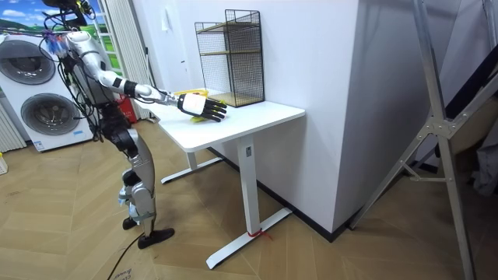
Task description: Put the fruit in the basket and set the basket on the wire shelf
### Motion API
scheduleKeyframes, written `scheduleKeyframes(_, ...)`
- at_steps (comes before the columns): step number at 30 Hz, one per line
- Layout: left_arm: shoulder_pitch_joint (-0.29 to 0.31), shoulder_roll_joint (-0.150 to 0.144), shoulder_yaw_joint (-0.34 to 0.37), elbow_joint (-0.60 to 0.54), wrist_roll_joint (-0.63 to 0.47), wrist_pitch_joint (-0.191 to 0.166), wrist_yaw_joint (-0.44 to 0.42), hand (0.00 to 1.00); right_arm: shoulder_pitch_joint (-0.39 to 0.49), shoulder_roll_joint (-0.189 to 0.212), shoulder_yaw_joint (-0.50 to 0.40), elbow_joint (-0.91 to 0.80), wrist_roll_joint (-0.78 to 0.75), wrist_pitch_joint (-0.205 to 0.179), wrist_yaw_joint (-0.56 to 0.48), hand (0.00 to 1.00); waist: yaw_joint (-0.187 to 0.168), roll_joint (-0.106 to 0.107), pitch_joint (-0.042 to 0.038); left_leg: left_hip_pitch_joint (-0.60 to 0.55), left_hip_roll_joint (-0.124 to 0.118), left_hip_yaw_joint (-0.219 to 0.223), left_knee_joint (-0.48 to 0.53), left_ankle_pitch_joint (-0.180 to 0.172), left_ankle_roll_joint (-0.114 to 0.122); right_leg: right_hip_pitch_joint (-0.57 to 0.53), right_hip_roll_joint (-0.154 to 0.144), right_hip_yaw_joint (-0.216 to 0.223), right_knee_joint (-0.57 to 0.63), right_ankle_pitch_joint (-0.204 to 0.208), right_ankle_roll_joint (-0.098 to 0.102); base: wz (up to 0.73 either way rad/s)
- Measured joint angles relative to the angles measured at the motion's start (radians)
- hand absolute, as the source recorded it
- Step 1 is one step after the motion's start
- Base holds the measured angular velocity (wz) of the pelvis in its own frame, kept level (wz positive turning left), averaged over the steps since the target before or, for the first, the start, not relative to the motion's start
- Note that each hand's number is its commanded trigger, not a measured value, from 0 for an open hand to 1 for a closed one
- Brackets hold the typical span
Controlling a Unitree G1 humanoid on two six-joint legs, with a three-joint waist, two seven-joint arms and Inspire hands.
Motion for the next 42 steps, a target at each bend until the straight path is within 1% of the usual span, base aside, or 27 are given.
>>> scheduleKeyframes(2,0.001,0.000,-0.001,0.001,0.000,0.000,0.001,0.00,0.000,-0.009,0.000,0.037,0.001,-0.018,0.014,0.00,-0.004,-0.001,-0.0001,0.002,-0.001,-0.012,0.005,0.000,0.000,0.010,-0.001,-0.011,-0.001,0.000,0.000,0.13)
scheduleKeyframes(6,0.005,0.000,-0.001,0.011,0.000,0.000,0.004,0.00,-0.006,-0.015,0.000,0.079,0.001,-0.041,0.030,0.00,-0.001,0.000,-0.0003,0.011,0.000,-0.014,0.007,-0.001,0.000,0.023,-0.001,-0.014,-0.001,0.000,0.000,0.04)
scheduleKeyframes(11,0.006,0.000,0.000,0.016,0.004,0.002,0.000,0.00,-0.017,-0.022,-0.002,0.128,-0.031,-0.052,0.043,0.00,-0.001,0.003,-0.0028,0.019,0.000,-0.026,0.015,-0.001,-0.001,0.042,-0.002,-0.026,-0.004,0.000,0.000,0.08)
scheduleKeyframes(12,0.007,0.000,0.000,0.016,0.006,0.002,-0.001,0.00,-0.018,-0.024,-0.002,0.134,-0.040,-0.052,0.046,0.38,0.000,0.003,-0.0028,0.021,0.000,-0.027,0.015,-0.001,-0.001,0.045,-0.002,-0.027,-0.005,0.000,0.000,0.06)
scheduleKeyframes(13,0.011,0.000,0.000,0.016,0.008,0.005,-0.002,0.00,-0.024,-0.027,-0.002,0.149,-0.048,-0.052,0.054,0.71,0.000,0.003,-0.0031,0.028,-0.001,-0.028,0.015,-0.001,-0.001,0.054,-0.002,-0.028,-0.008,0.000,0.000,0.07)
scheduleKeyframes(14,0.010,0.001,0.000,0.020,0.008,0.009,-0.004,0.00,-0.028,-0.032,-0.002,0.167,-0.052,-0.053,0.061,0.92,0.000,0.002,-0.0047,0.032,-0.001,-0.033,0.015,-0.001,-0.002,0.063,-0.002,-0.031,-0.016,0.000,-0.001,0.09)
scheduleKeyframes(15,0.009,0.002,0.000,0.021,0.008,0.010,-0.005,0.00,-0.028,-0.036,-0.002,0.173,-0.053,-0.053,0.064,1.00,0.000,0.001,-0.0061,0.033,-0.003,-0.038,0.016,-0.001,-0.002,0.066,-0.002,-0.033,-0.018,0.000,-0.001,0.13)
scheduleKeyframes(16,0.009,0.004,0.000,0.021,0.008,0.010,-0.007,0.00,-0.028,-0.041,-0.002,0.183,-0.061,-0.054,0.069,1.00,0.001,0.000,-0.0096,0.034,-0.003,-0.042,0.017,-0.001,-0.002,0.069,-0.003,-0.036,-0.018,0.000,-0.001,0.09)
scheduleKeyframes(17,0.009,0.005,0.000,0.024,0.008,0.010,-0.011,0.00,-0.029,-0.045,-0.002,0.192,-0.076,-0.055,0.071,1.00,0.002,0.000,-0.0112,0.035,-0.003,-0.042,0.017,-0.001,-0.002,0.071,-0.002,-0.036,-0.018,0.000,-0.001,0.05)
scheduleKeyframes(18,0.008,0.006,0.000,0.024,0.008,0.010,-0.015,0.00,-0.027,-0.047,-0.003,0.195,-0.080,-0.057,0.071,1.00,0.002,0.000,-0.0116,0.036,-0.003,-0.042,0.017,-0.001,-0.002,0.072,-0.002,-0.036,-0.018,0.000,-0.001,0.00)
scheduleKeyframes(21,0.003,0.011,0.000,0.038,0.008,0.008,-0.022,0.00,-0.018,-0.075,0.001,0.214,-0.089,-0.060,0.073,1.00,0.003,0.000,-0.0120,0.048,-0.004,-0.048,0.016,-0.001,-0.003,0.090,-0.001,-0.039,-0.026,0.000,-0.001,0.04)
scheduleKeyframes(22,0.002,0.014,0.000,0.040,0.010,0.008,-0.021,0.00,-0.006,-0.077,0.005,0.216,-0.094,-0.067,0.074,1.00,0.005,-0.003,-0.0137,0.051,-0.004,-0.052,0.016,-0.002,-0.004,0.097,0.000,-0.042,-0.036,0.000,-0.001,0.08)
scheduleKeyframes(25,-0.004,0.015,0.000,0.049,0.012,0.007,-0.019,0.00,-0.004,-0.085,0.007,0.217,-0.120,-0.069,0.068,1.00,0.007,-0.004,-0.0138,0.051,-0.003,-0.054,0.016,-0.003,-0.005,0.098,0.001,-0.045,-0.036,0.000,-0.001,0.02)
scheduleKeyframes(27,-0.006,0.015,0.000,0.049,0.013,0.007,-0.018,0.00,0.000,-0.095,0.007,0.217,-0.135,-0.069,0.057,1.00,0.013,-0.004,-0.0138,0.051,-0.003,-0.054,0.015,-0.003,-0.005,0.098,0.001,-0.045,-0.038,0.000,-0.001,0.00)
scheduleKeyframes(29,-0.013,0.015,0.000,0.049,0.012,0.007,-0.014,0.00,0.008,-0.116,0.007,0.222,-0.150,-0.066,0.051,1.00,0.025,-0.004,-0.0133,0.051,-0.003,-0.054,0.014,-0.003,-0.005,0.098,0.001,-0.048,-0.040,0.000,-0.001,0.00)
scheduleKeyframes(31,-0.017,0.015,0.000,0.049,0.012,0.007,-0.011,0.00,0.011,-0.122,0.003,0.222,-0.163,-0.062,0.051,1.00,0.028,-0.006,-0.0136,0.050,-0.003,-0.055,0.013,-0.003,-0.005,0.098,0.001,-0.049,-0.044,0.000,-0.001,0.00)
scheduleKeyframes(32,-0.019,0.015,-0.001,0.049,0.012,0.007,-0.008,0.00,0.007,-0.122,0.000,0.222,-0.166,-0.057,0.049,1.00,0.029,-0.007,-0.0136,0.049,-0.003,-0.055,0.012,-0.003,-0.005,0.098,0.001,-0.049,-0.045,0.000,-0.001,0.00)
scheduleKeyframes(36,-0.024,0.016,-0.003,0.049,0.012,0.006,-0.006,0.00,0.009,-0.116,0.000,0.223,-0.165,-0.057,0.049,1.00,0.028,-0.011,-0.0133,0.050,-0.003,-0.054,0.010,-0.003,-0.005,0.098,0.001,-0.049,-0.046,0.000,-0.001,0.00)
scheduleKeyframes(38,-0.025,0.017,-0.003,0.049,0.012,0.006,-0.006,0.00,0.009,-0.102,-0.002,0.220,-0.164,-0.058,0.045,1.00,0.027,-0.015,-0.0131,0.050,-0.003,-0.053,0.008,-0.003,-0.005,0.098,0.001,-0.048,-0.046,0.000,-0.001,0.00)
scheduleKeyframes(42,-0.025,0.017,-0.003,0.049,0.012,0.007,-0.015,0.00,0.009,-0.097,-0.001,0.208,-0.164,-0.057,0.044,1.00,0.027,-0.017,-0.0128,0.050,-0.003,-0.052,0.007,-0.003,-0.005,0.095,0.001,-0.047,-0.044,0.000,-0.001,0.00)
